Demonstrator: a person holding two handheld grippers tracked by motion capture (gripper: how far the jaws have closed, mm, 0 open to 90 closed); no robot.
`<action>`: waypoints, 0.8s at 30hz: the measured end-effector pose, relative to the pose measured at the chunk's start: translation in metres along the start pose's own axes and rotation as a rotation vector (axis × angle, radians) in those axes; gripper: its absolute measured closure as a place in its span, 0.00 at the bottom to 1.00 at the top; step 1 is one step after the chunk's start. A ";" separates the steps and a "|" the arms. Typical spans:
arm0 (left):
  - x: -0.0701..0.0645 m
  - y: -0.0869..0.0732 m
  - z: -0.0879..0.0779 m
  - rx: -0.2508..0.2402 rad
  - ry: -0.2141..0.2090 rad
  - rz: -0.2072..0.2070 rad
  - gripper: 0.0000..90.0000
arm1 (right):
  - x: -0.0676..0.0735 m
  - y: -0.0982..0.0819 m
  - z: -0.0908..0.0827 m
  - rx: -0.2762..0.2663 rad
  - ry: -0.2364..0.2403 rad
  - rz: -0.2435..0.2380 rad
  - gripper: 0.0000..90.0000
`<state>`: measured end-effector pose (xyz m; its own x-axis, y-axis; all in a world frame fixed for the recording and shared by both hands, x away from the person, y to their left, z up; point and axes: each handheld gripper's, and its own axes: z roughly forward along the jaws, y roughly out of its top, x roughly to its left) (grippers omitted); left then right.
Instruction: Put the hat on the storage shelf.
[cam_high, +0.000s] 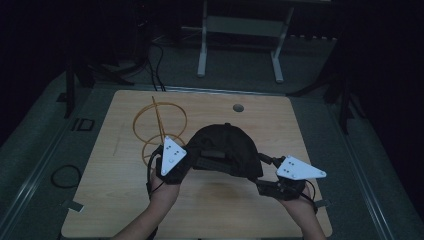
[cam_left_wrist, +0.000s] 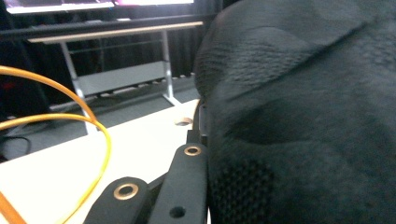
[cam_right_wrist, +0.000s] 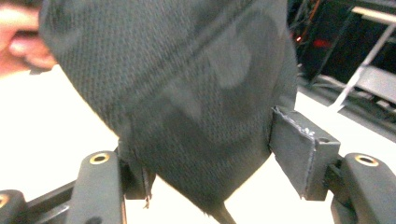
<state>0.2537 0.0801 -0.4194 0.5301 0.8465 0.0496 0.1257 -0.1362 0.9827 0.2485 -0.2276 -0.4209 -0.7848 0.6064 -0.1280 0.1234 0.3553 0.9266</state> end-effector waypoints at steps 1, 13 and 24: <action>0.001 0.001 -0.001 0.000 -0.007 0.003 1.00 | 0.001 -0.004 -0.003 0.007 0.014 -0.001 0.38; 0.016 0.004 -0.014 -0.064 -0.090 0.149 1.00 | -0.007 -0.007 -0.048 -0.029 0.089 -0.050 0.46; 0.035 0.003 -0.024 -0.127 -0.399 0.247 1.00 | 0.013 0.038 -0.033 -0.085 0.203 -0.179 0.48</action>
<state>0.2526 0.1222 -0.4106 0.8145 0.5299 0.2363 -0.1345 -0.2237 0.9653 0.2232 -0.2299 -0.3762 -0.8959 0.3819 -0.2269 -0.0728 0.3776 0.9231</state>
